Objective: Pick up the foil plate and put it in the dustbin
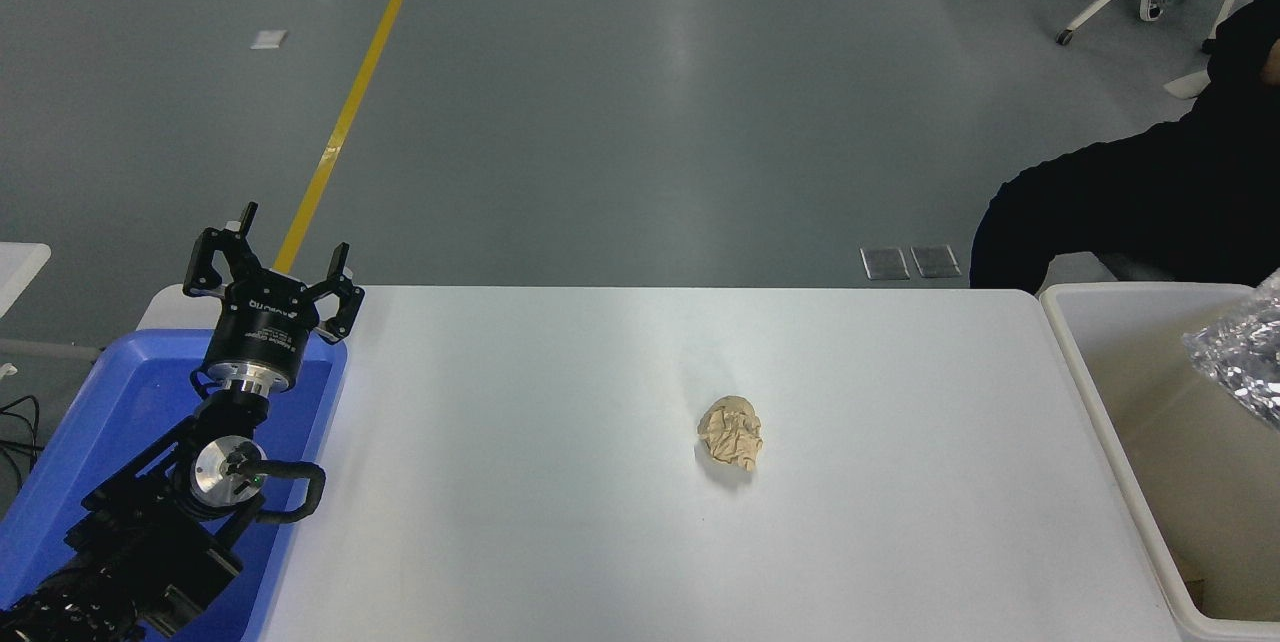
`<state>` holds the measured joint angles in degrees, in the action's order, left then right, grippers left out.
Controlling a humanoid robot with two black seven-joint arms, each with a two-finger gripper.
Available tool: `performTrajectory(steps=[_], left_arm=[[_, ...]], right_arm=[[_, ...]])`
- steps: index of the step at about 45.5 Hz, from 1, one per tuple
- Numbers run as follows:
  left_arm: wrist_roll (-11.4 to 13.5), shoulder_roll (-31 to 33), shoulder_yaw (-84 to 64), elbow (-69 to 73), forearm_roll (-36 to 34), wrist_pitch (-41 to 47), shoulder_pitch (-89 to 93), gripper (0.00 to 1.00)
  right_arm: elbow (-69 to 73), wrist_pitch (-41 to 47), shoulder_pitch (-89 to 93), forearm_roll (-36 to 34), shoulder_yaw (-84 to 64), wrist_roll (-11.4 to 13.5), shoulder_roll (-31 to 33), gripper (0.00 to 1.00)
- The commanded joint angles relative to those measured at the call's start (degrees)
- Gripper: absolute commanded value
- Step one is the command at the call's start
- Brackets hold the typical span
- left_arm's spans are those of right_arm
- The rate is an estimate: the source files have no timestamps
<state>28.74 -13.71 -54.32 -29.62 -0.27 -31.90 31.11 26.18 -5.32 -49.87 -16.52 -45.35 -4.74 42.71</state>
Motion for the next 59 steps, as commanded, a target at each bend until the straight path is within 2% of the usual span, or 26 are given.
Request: performTrajectory(steps=[1, 6, 8, 11, 12, 22, 32, 49, 59], left_arm=[[0.0, 0.0, 0.0, 0.0, 0.0, 0.0, 0.0, 0.98], [0.0, 0.0, 0.0, 0.0, 0.0, 0.0, 0.0, 0.98], [0.0, 0.0, 0.0, 0.0, 0.0, 0.0, 0.0, 0.98], [0.0, 0.0, 0.0, 0.0, 0.0, 0.0, 0.0, 0.98], [0.0, 0.0, 0.0, 0.0, 0.0, 0.0, 0.0, 0.98], [0.0, 0.0, 0.0, -0.1, 0.0, 0.0, 0.0, 0.98], [0.0, 0.0, 0.0, 0.0, 0.0, 0.0, 0.0, 0.98], [-0.1, 0.0, 0.0, -0.1, 0.0, 0.0, 0.1, 0.98], [-0.1, 0.0, 0.0, 0.0, 0.0, -0.1, 0.1, 0.98]], right_arm=[[-2.9, -1.7, 5.8, -0.3, 4.1, 0.0, -1.6, 0.00], [-3.0, -2.0, 5.8, -0.3, 5.1, -0.1, -1.6, 0.02], [-3.1, -2.3, 5.8, -0.3, 5.1, -0.1, -1.6, 0.28], [-4.3, -2.9, 5.6, -0.2, 5.1, -0.1, -1.7, 0.76], [-5.7, -2.9, 5.4, -0.2, 5.2, -0.1, -2.3, 1.00], [-5.6, -2.5, 4.0, 0.3, 5.0, -0.1, -4.4, 1.00], [-5.3, -2.0, -9.3, 0.8, 2.9, -0.1, -5.8, 1.00], [-3.2, 2.1, -29.8, 1.0, -19.3, -0.3, -22.3, 1.00], [7.7, 4.5, -40.2, 1.1, -23.5, -0.2, -28.7, 1.00]])
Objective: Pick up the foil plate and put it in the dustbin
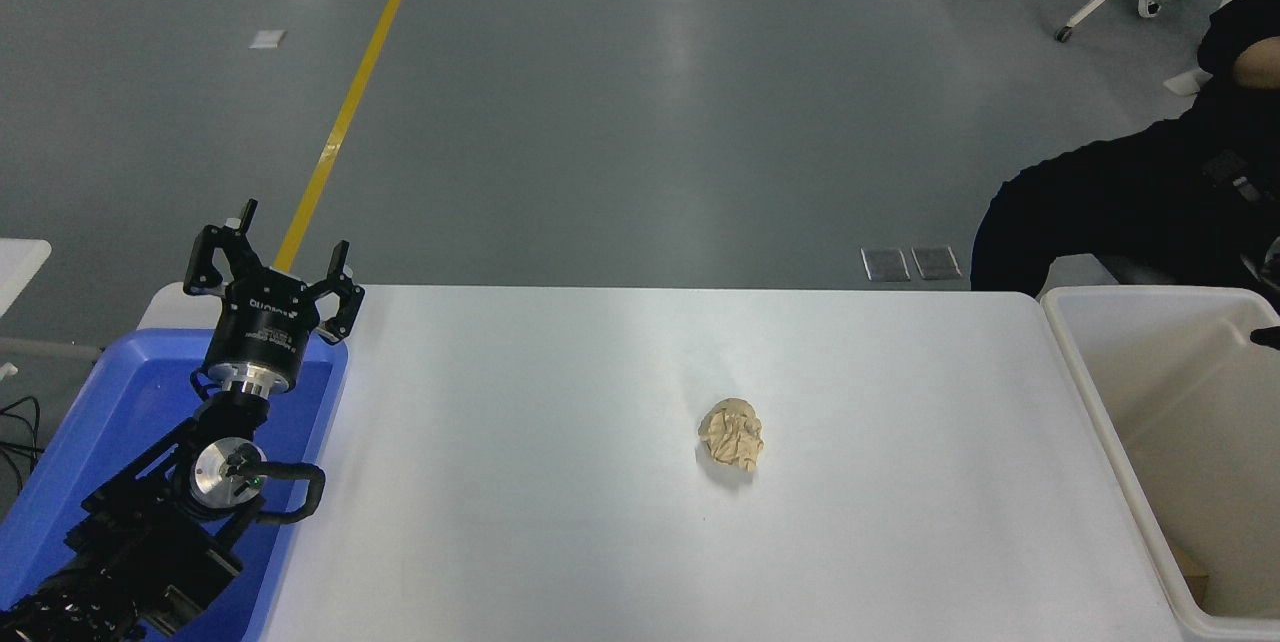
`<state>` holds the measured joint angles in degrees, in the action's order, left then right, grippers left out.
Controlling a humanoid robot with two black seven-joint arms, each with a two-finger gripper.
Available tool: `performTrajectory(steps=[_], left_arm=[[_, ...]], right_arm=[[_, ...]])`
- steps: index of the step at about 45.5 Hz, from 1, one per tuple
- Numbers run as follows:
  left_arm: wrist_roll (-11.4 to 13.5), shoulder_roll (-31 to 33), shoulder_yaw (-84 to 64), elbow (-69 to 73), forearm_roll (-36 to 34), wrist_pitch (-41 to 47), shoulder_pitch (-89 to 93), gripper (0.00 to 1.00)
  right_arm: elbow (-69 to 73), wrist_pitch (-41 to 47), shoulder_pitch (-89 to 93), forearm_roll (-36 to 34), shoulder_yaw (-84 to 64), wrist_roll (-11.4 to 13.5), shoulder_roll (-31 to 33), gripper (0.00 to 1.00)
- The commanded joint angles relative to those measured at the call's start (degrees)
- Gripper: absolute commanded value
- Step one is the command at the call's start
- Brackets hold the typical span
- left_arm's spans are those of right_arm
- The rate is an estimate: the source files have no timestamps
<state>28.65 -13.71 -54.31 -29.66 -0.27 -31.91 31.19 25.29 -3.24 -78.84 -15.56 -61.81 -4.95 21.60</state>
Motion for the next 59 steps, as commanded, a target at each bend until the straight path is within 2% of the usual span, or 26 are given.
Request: performTrajectory(steps=[1, 13, 27, 44, 59], left_arm=[[0.0, 0.0, 0.0, 0.0, 0.0, -0.1, 0.0, 0.98], [0.0, 0.0, 0.0, 0.0, 0.0, 0.0, 0.0, 0.98], [0.0, 0.0, -0.1, 0.0, 0.0, 0.0, -0.1, 0.98], [0.1, 0.0, 0.0, 0.0, 0.0, 0.1, -0.1, 0.98], [0.2, 0.0, -0.1, 0.0, 0.0, 0.1, -0.2, 0.98]], right_arm=[[9.9, 2.5, -12.3, 0.1, -7.5, 0.0, -8.3, 1.00], [22.9, 5.6, -21.6, 1.7, -9.9, -0.1, -12.2, 1.00], [44.2, 23.9, -39.2, 3.1, -14.5, 0.3, -12.3, 1.00], [58.2, 40.7, -53.3, 4.2, -14.9, 0.3, -13.9, 1.00], [62.8, 42.1, -58.3, 4.9, -13.0, 0.3, -16.3, 1.00]])
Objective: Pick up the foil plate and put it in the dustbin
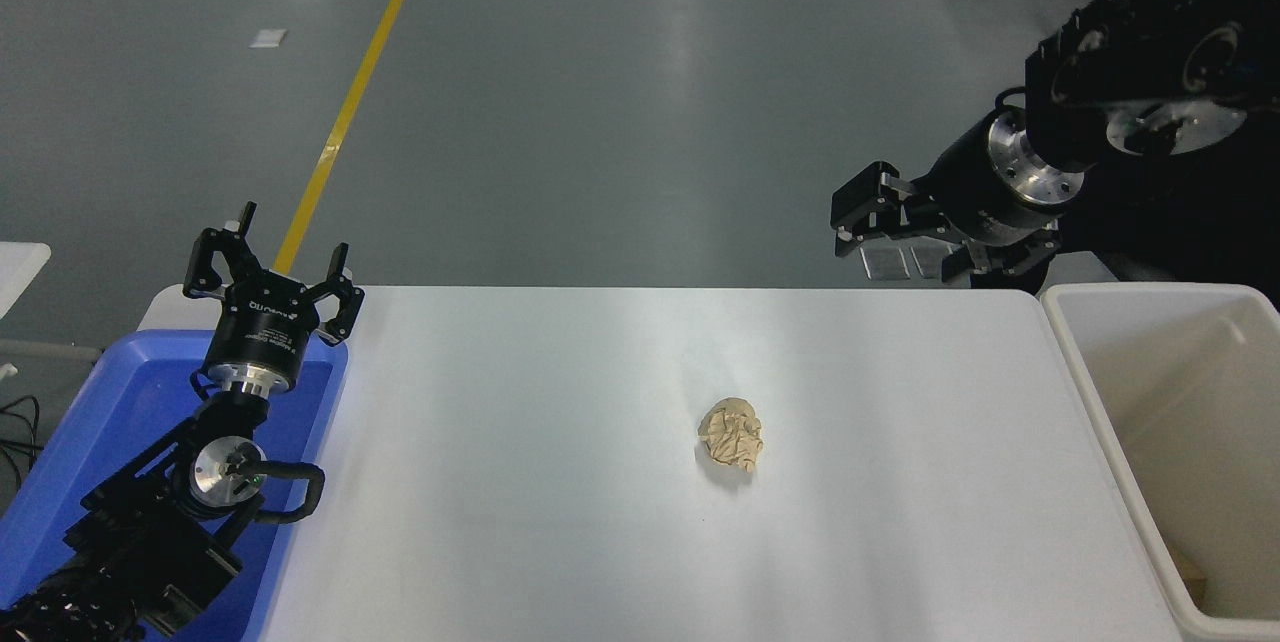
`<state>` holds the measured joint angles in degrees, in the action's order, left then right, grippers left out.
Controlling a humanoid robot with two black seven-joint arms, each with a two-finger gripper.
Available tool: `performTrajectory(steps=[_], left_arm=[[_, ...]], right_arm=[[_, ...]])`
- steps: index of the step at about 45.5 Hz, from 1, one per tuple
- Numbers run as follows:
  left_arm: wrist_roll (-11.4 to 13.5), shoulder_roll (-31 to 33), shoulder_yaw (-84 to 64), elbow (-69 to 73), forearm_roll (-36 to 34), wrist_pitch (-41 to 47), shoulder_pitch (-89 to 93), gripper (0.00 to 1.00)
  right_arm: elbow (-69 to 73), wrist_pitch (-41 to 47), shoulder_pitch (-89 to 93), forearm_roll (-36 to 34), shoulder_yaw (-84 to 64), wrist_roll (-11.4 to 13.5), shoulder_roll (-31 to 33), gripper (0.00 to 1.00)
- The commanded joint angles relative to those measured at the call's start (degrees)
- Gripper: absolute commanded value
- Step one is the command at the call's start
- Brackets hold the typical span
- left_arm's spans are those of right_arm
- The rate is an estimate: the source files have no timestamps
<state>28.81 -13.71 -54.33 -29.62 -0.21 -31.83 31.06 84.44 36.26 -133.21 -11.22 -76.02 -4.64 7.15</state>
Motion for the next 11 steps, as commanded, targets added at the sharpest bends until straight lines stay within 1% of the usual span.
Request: performTrajectory(steps=[1, 11], left_arm=[[0.0, 0.0, -0.1, 0.0, 0.0, 0.0, 0.0, 0.98], [0.0, 0.0, -0.1, 0.0, 0.0, 0.0, 0.1, 0.98]], right_arm=[[3.6, 2.6, -3.9, 0.6, 1.5, 0.0, -2.0, 1.00], [3.6, 2.7, -3.6, 0.4, 3.2, 0.0, -3.8, 1.00]])
